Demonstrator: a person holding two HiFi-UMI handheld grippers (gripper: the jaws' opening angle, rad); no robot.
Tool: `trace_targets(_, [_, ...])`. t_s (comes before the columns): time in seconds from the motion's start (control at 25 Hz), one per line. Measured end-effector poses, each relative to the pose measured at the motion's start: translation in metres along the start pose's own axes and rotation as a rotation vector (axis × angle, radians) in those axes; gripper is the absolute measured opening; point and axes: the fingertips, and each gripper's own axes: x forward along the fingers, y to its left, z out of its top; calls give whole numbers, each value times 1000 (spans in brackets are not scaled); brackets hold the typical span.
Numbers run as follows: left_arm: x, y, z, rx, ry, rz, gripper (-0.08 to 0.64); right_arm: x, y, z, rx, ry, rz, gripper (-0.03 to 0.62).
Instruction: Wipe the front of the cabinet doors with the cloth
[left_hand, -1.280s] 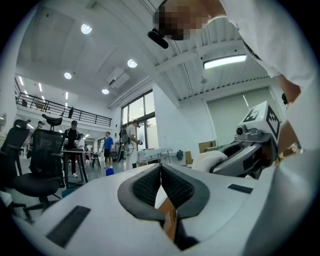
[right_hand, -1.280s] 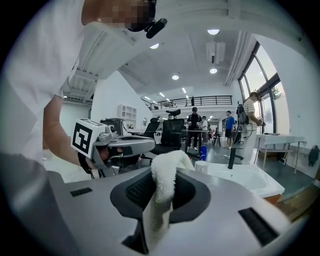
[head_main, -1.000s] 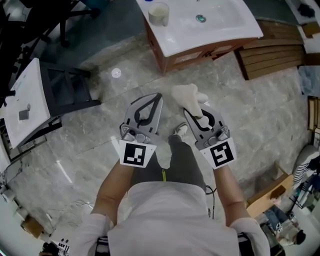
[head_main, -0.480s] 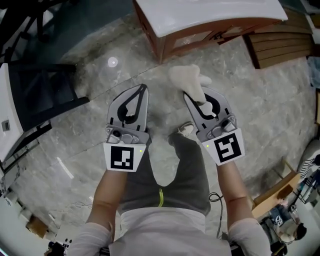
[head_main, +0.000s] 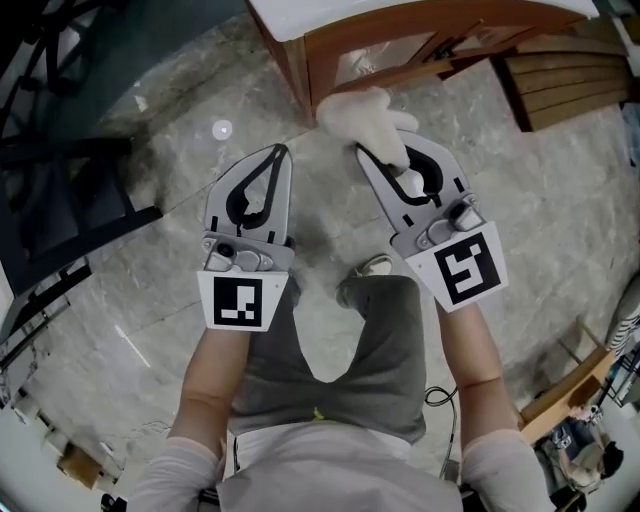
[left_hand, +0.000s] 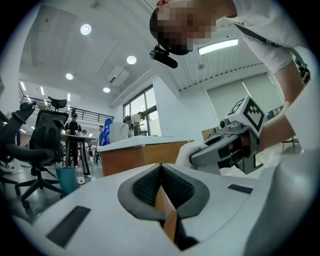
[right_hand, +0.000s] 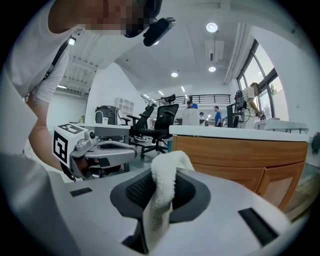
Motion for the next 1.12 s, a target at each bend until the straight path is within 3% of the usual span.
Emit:
trace_targets(0.2, [22, 8, -42, 34, -5, 9, 18, 24, -13, -22, -27, -44, 10, 75])
trace_targets(0.56, [51, 11, -89, 96, -112, 43, 18, 53, -28, -54, -87, -166, 52, 75])
trace_targets(0.92, [48, 6, -113, 154, -295, 67, 18, 73, -21, -63, -220, -279, 136, 75])
trace_targets(1.12, [44, -5, -126, 163, -309, 75, 18, 72, -31, -70, -226, -282, 120, 75])
